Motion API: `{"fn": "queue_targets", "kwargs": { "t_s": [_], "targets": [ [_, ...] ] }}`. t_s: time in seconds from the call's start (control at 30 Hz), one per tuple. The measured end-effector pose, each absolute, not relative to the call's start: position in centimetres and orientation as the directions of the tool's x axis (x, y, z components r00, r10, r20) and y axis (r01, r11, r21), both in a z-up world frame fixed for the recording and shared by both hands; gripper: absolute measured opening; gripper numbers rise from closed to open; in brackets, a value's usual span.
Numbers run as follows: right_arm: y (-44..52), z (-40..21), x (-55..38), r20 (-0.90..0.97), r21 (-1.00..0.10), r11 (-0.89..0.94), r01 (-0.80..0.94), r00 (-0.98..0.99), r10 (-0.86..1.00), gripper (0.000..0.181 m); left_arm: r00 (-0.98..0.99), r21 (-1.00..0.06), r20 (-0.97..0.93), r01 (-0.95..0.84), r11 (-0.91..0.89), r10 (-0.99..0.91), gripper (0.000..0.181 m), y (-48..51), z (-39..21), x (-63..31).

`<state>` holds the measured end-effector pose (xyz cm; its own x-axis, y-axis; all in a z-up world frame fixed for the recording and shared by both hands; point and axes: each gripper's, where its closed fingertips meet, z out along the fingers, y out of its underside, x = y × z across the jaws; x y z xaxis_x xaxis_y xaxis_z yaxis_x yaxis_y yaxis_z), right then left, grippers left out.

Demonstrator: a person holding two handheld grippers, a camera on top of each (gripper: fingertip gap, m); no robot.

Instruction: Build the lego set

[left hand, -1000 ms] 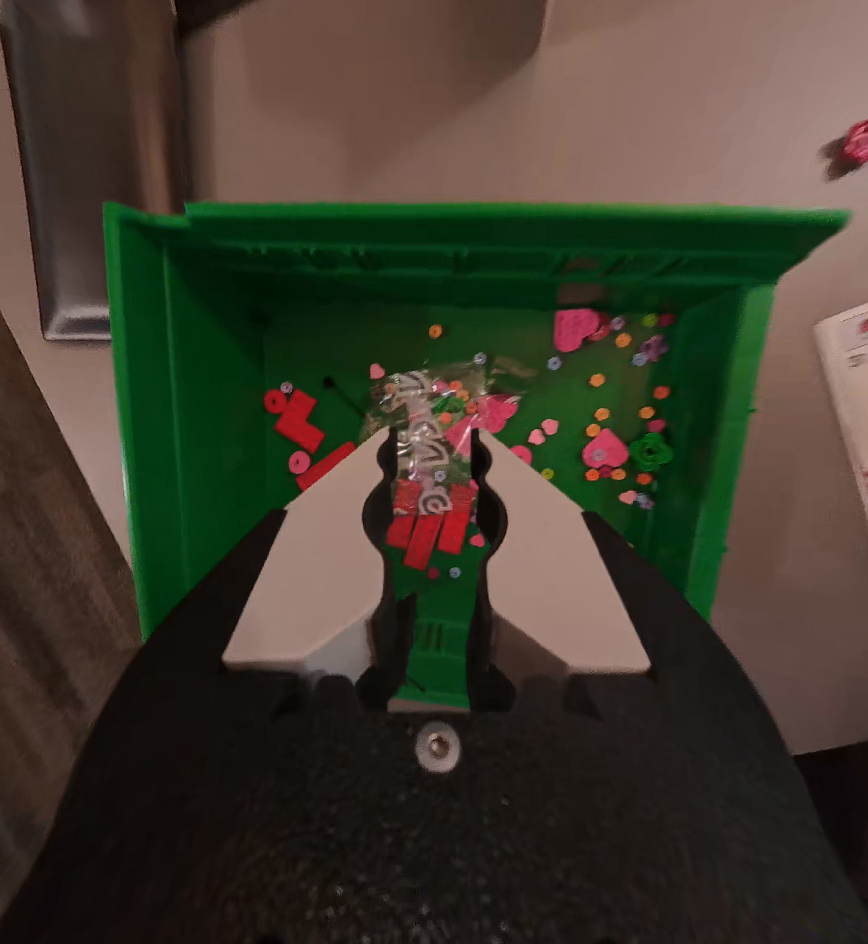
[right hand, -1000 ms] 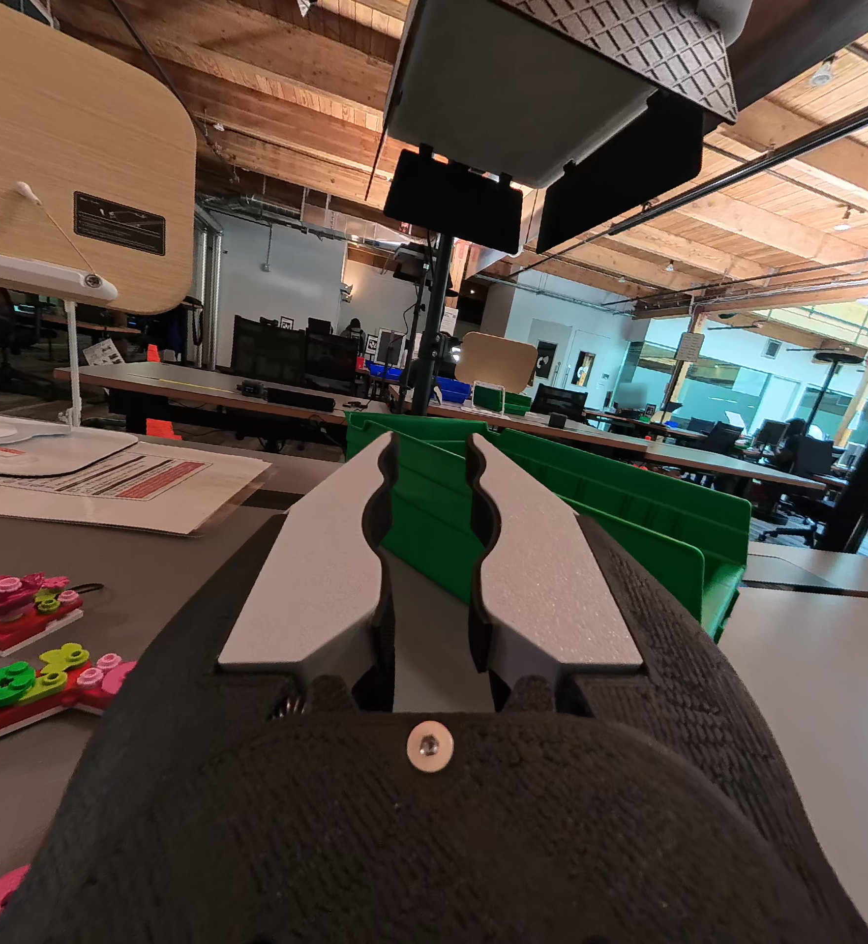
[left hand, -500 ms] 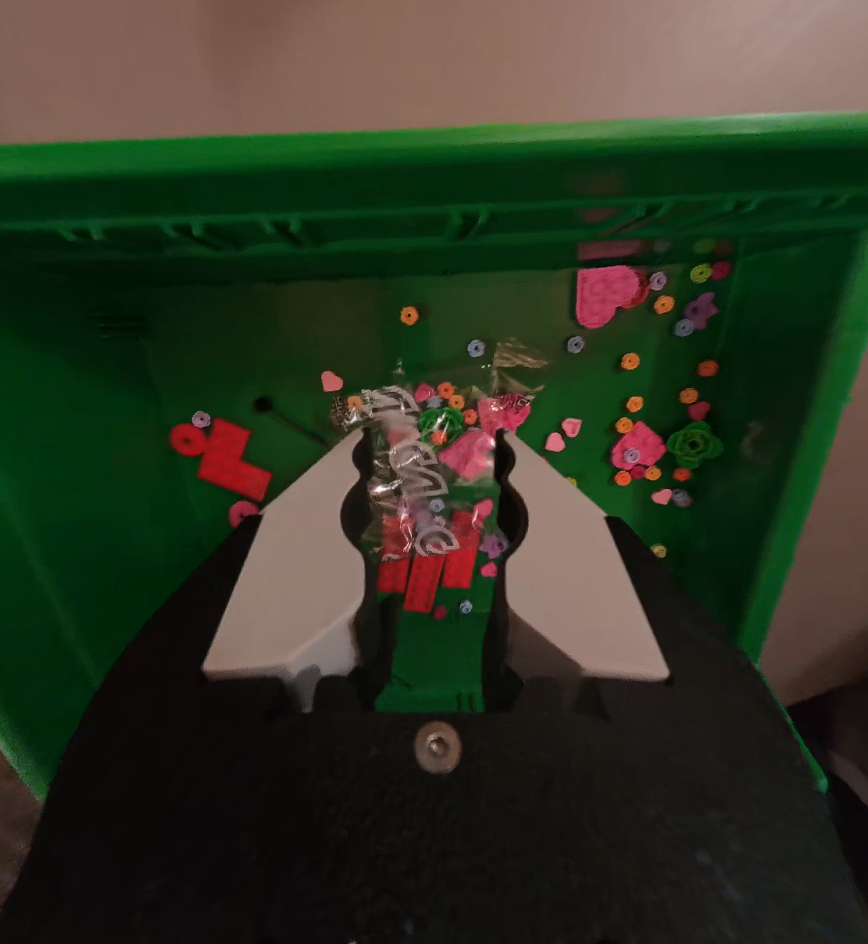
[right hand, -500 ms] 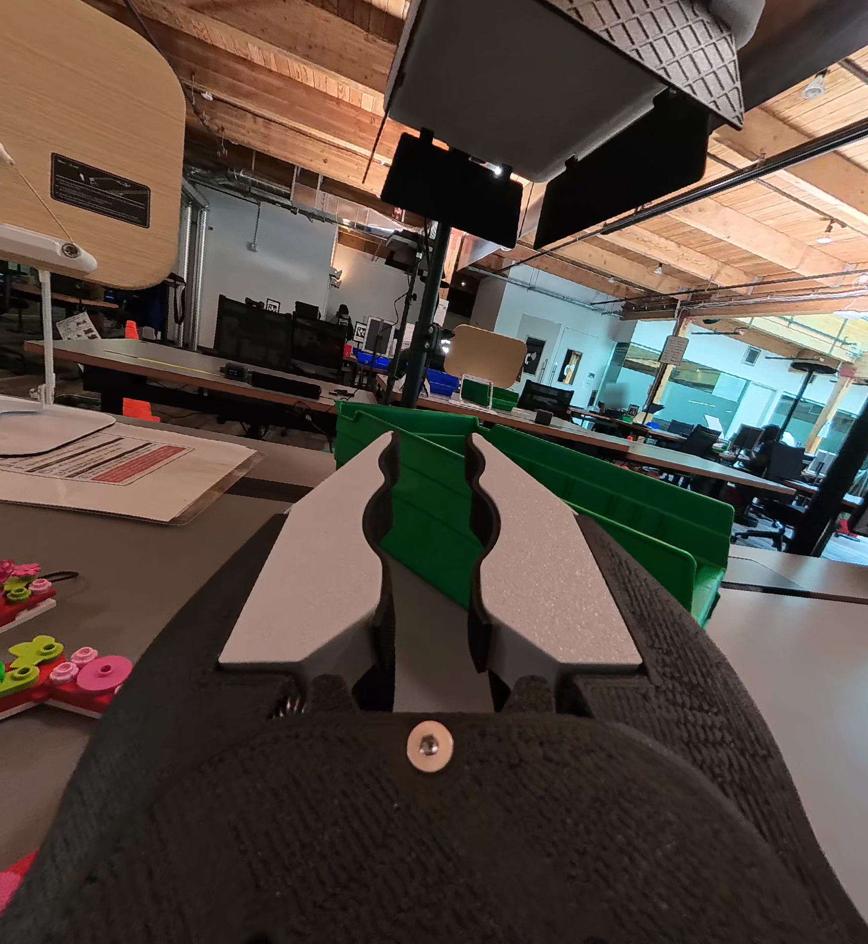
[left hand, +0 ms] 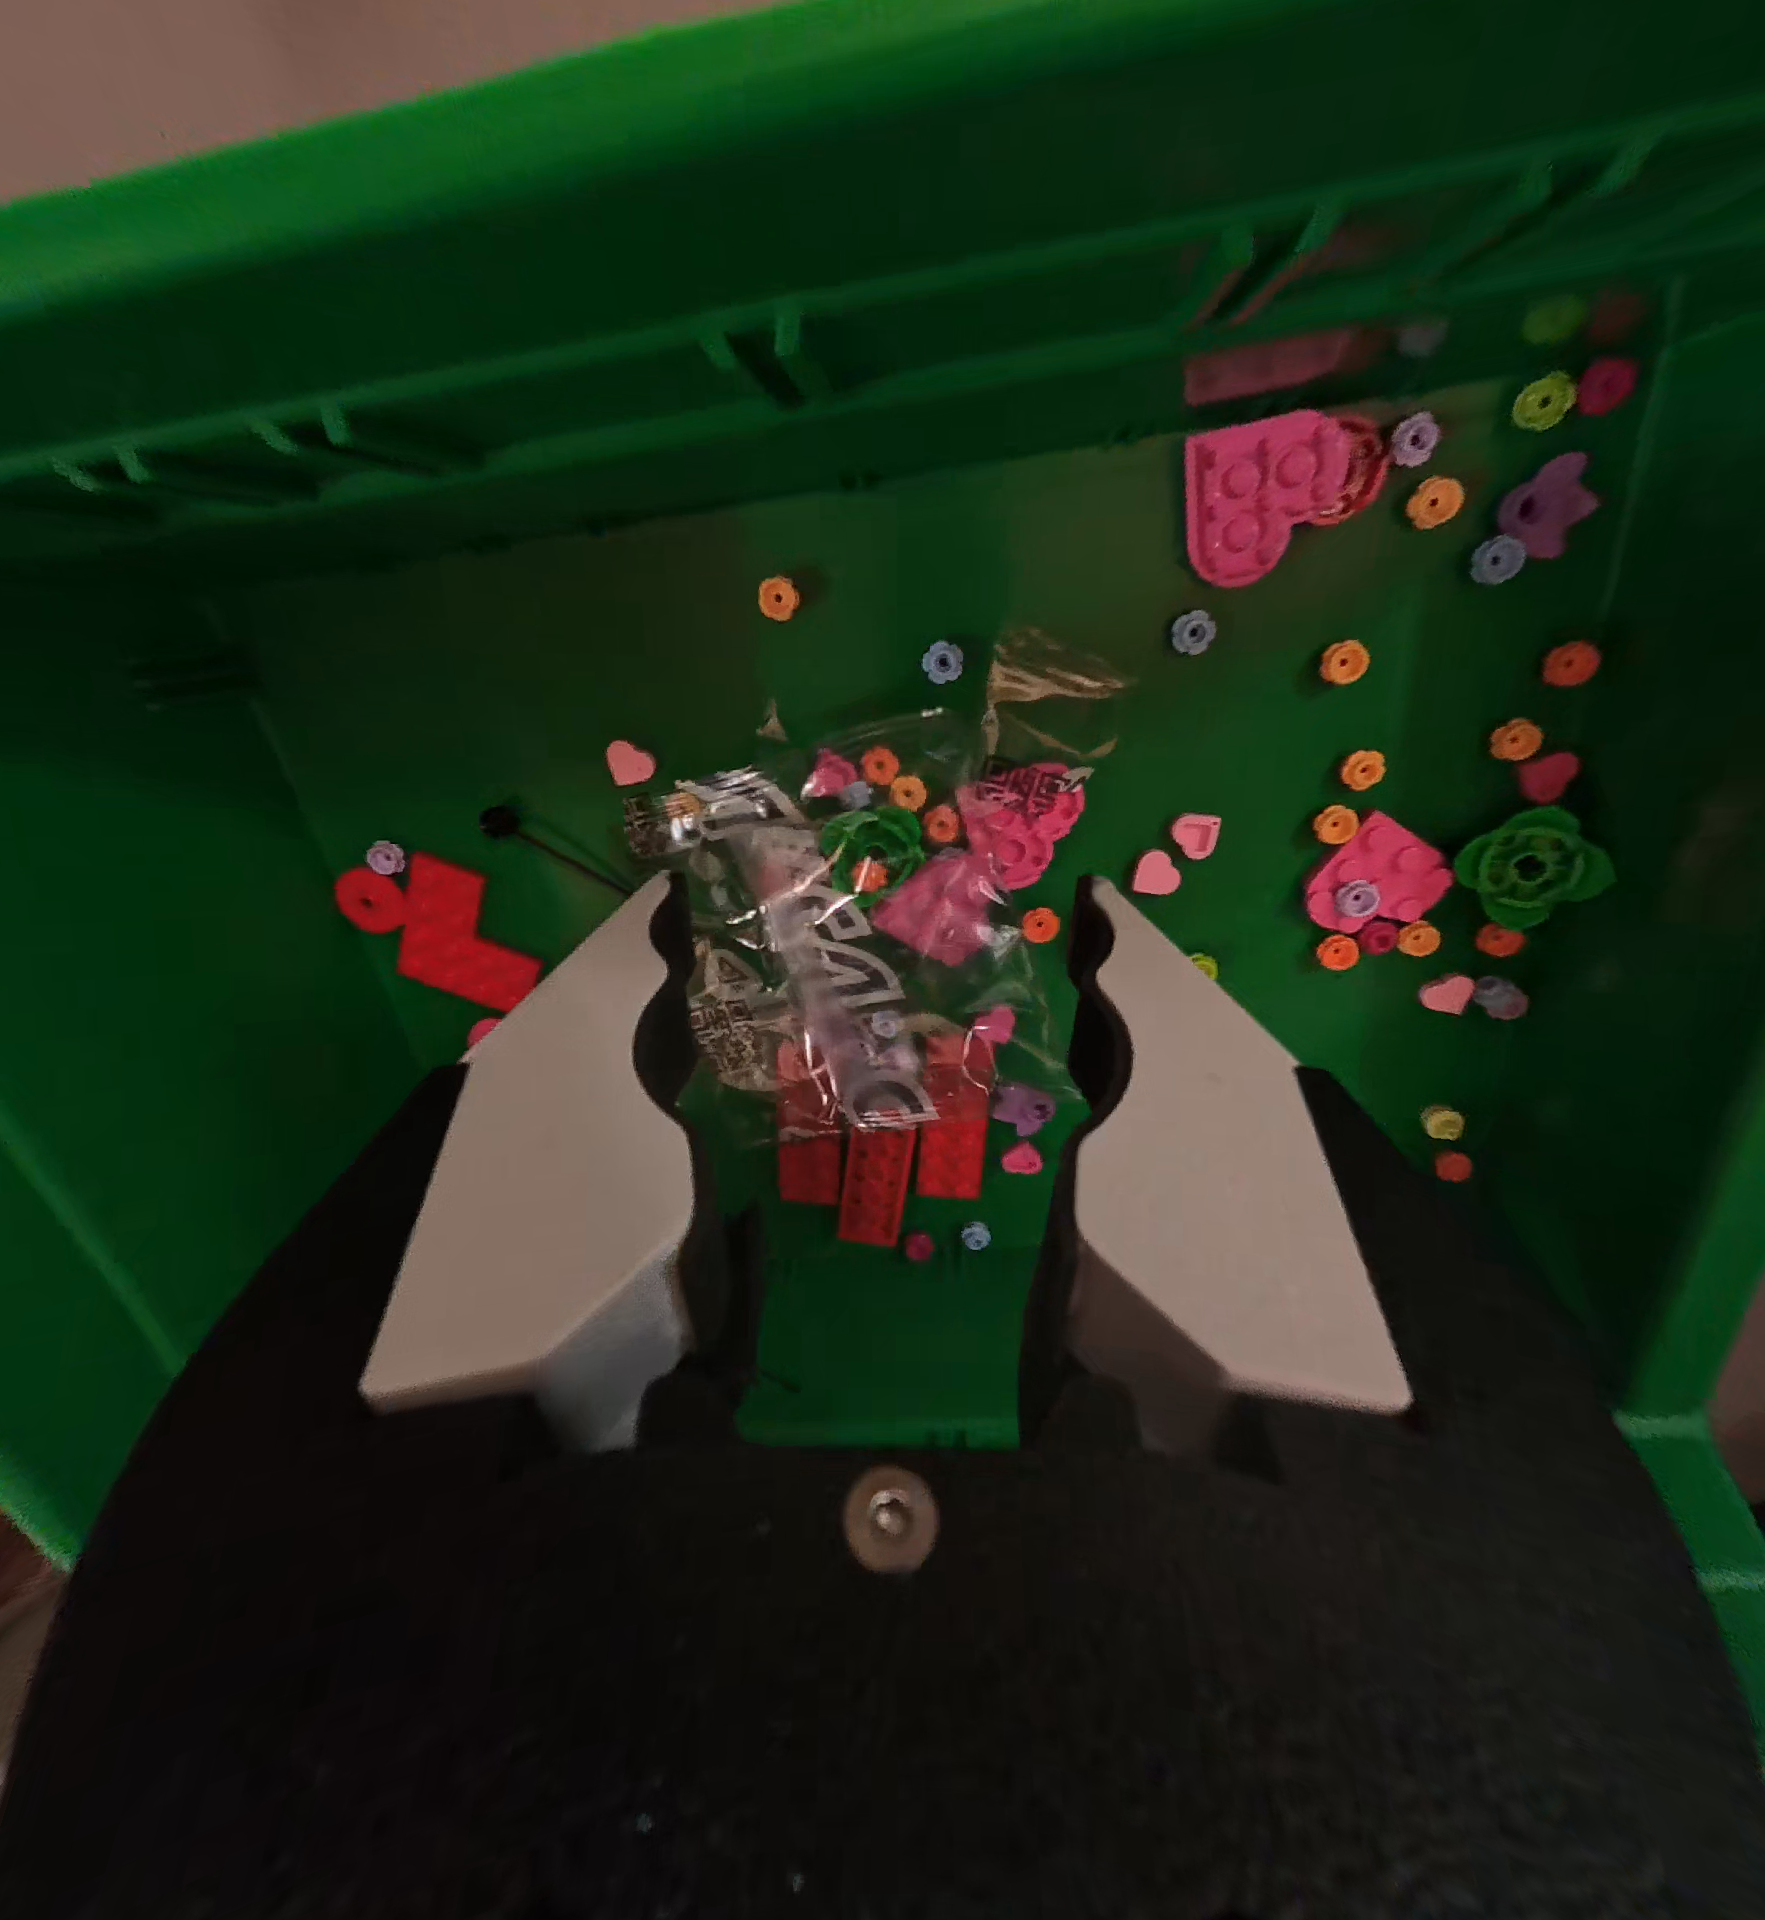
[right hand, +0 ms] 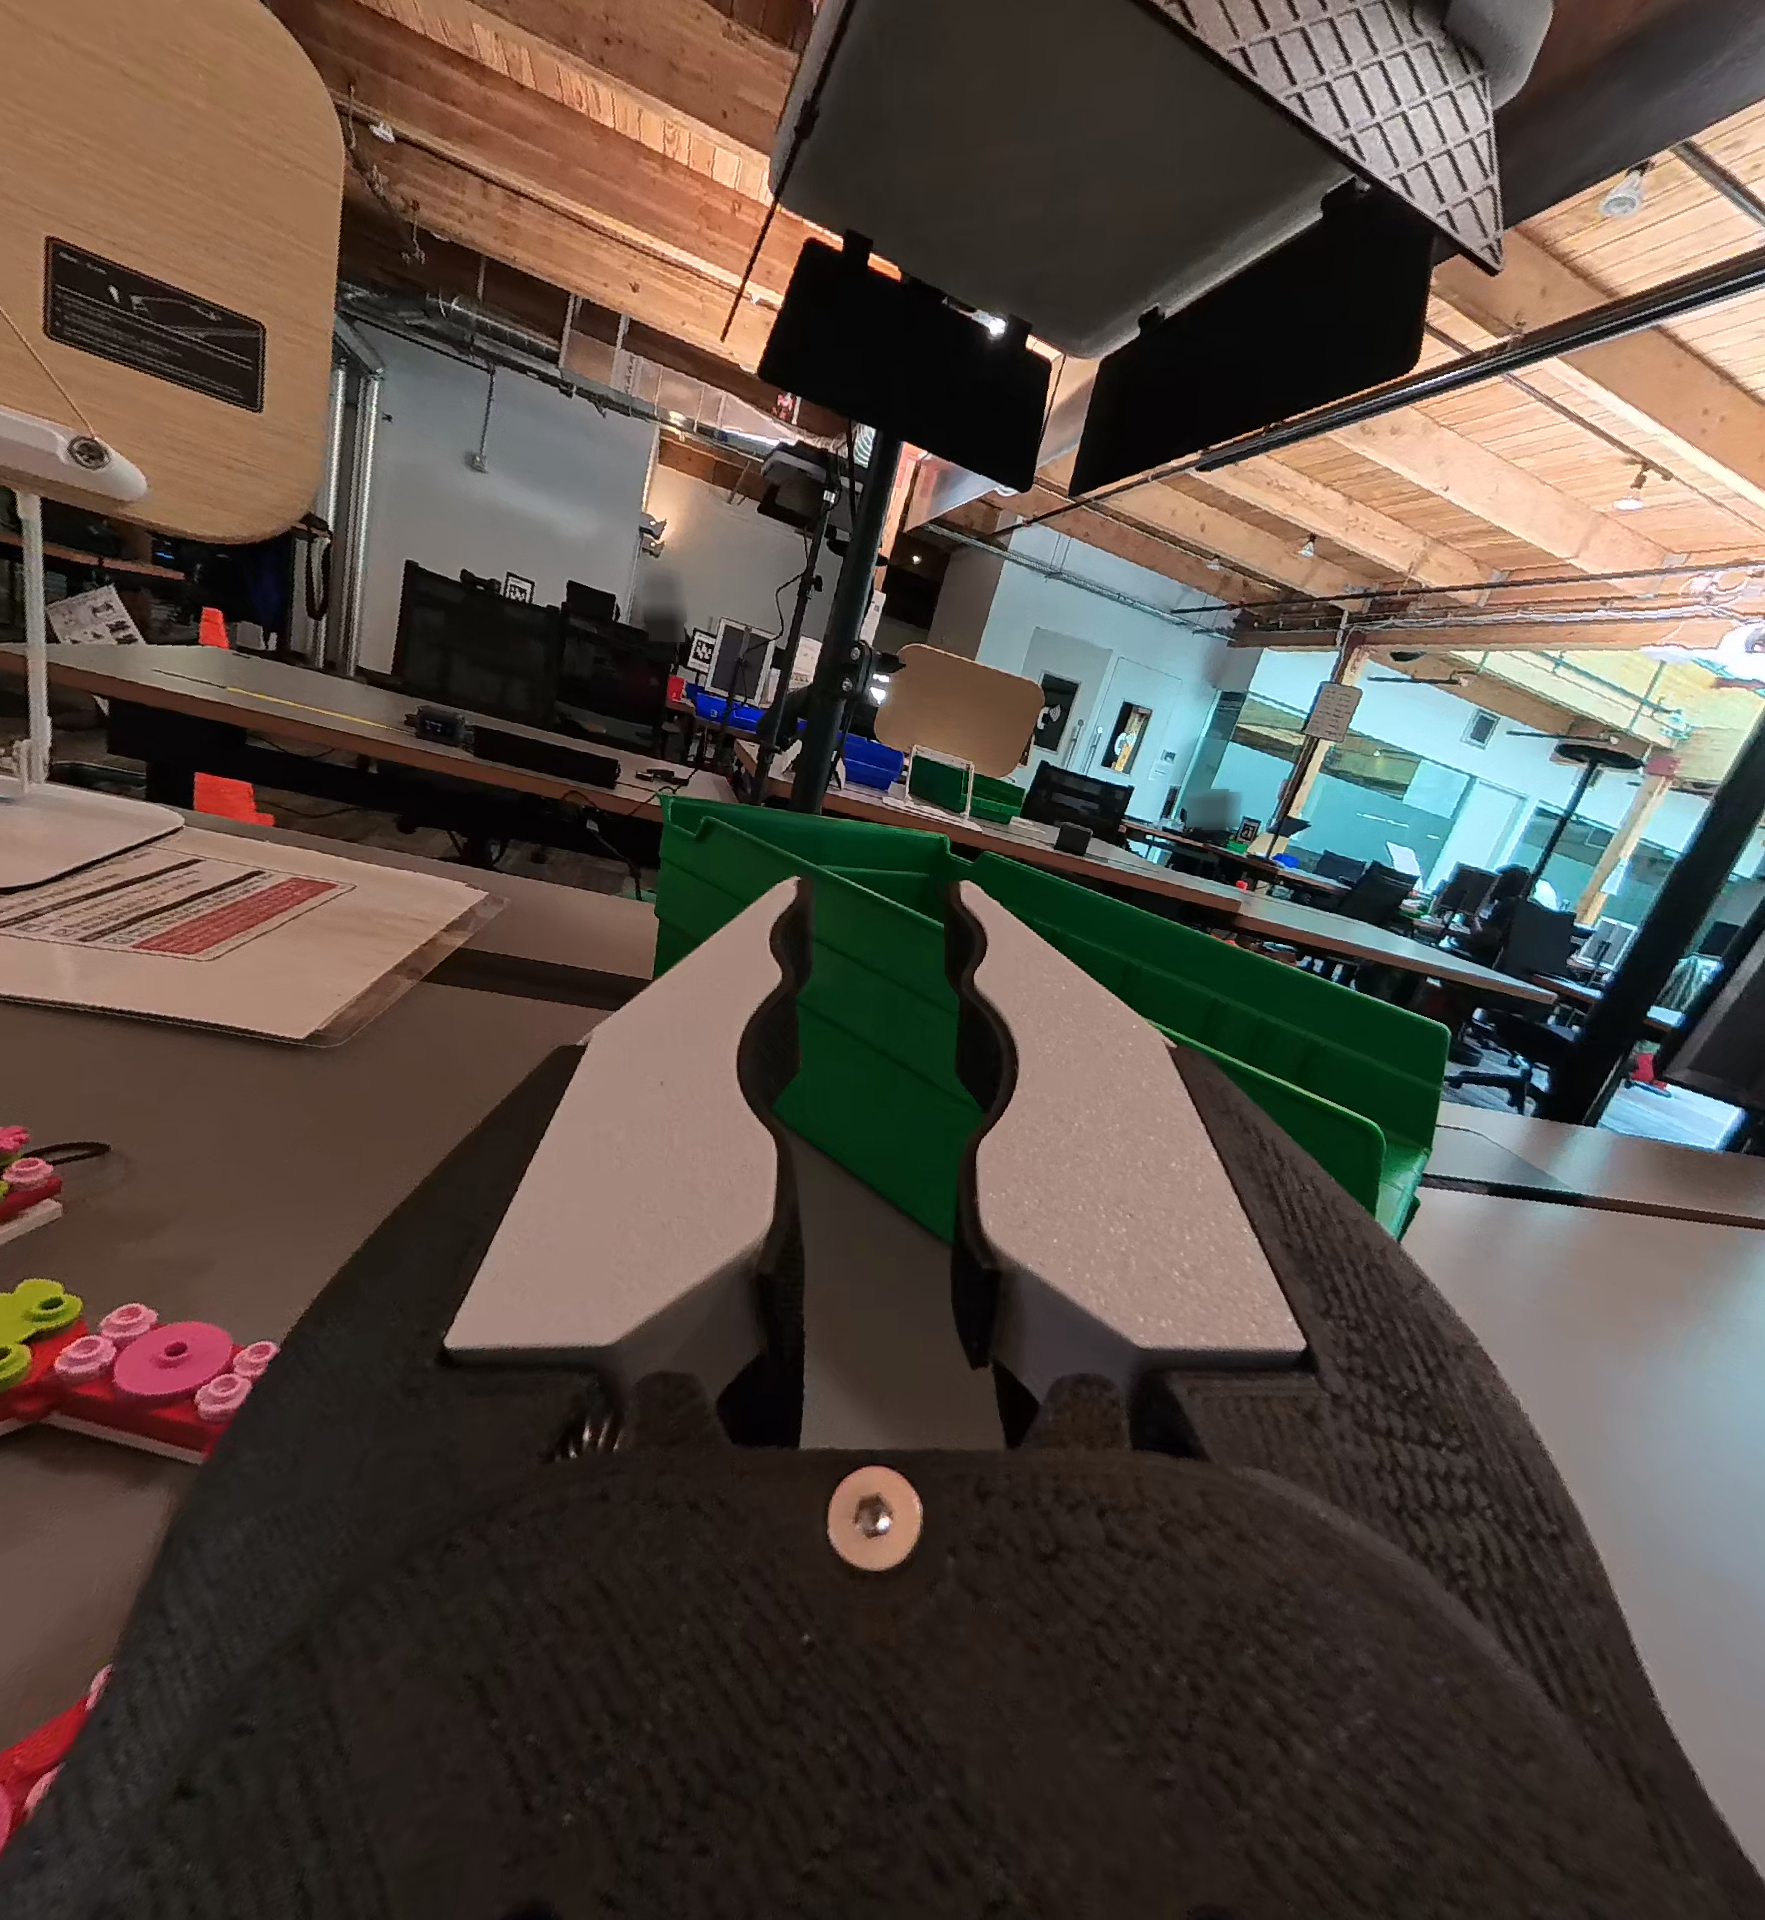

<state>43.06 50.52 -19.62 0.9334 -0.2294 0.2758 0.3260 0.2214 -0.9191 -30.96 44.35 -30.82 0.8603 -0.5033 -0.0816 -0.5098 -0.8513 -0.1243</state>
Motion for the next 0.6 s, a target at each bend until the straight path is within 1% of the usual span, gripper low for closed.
{"fn": "queue_targets", "kwargs": {
  "t_s": [0.13,0.3,0.4,0.5,0.6],
  "targets": [
    [50.5,-19.7,43.1,0.283,-0.918,0.214,0.334,0.929,-0.237,0.023,0.816,-0.095,-0.255,-0.554,-0.827,-0.518,0.066,45.3,-30.5,-33.0],
    [50.5,-19.7,43.0,0.293,-0.916,0.207,0.343,0.926,-0.240,0.023,0.784,-0.084,-0.415,-0.539,-0.838,-0.462,0.060,47.0,-29.8,-36.5],
    [50.5,-19.7,42.9,0.298,-0.915,0.205,0.348,0.924,-0.239,0.023,0.781,-0.092,-0.448,-0.523,-0.847,-0.434,0.059,47.4,-29.7,-37.8],
    [50.6,-19.7,42.9,0.301,-0.914,0.206,0.350,0.924,-0.237,0.023,0.804,-0.192,-0.397,-0.545,-0.816,-0.443,0.054,47.6,-28.8,-35.8],
    [50.6,-19.7,42.8,0.303,-0.913,0.207,0.352,0.924,-0.235,0.023,0.821,-0.359,-0.218,-0.571,-0.739,-0.528,0.050,46.8,-27.0,-30.7]
  ]
}}
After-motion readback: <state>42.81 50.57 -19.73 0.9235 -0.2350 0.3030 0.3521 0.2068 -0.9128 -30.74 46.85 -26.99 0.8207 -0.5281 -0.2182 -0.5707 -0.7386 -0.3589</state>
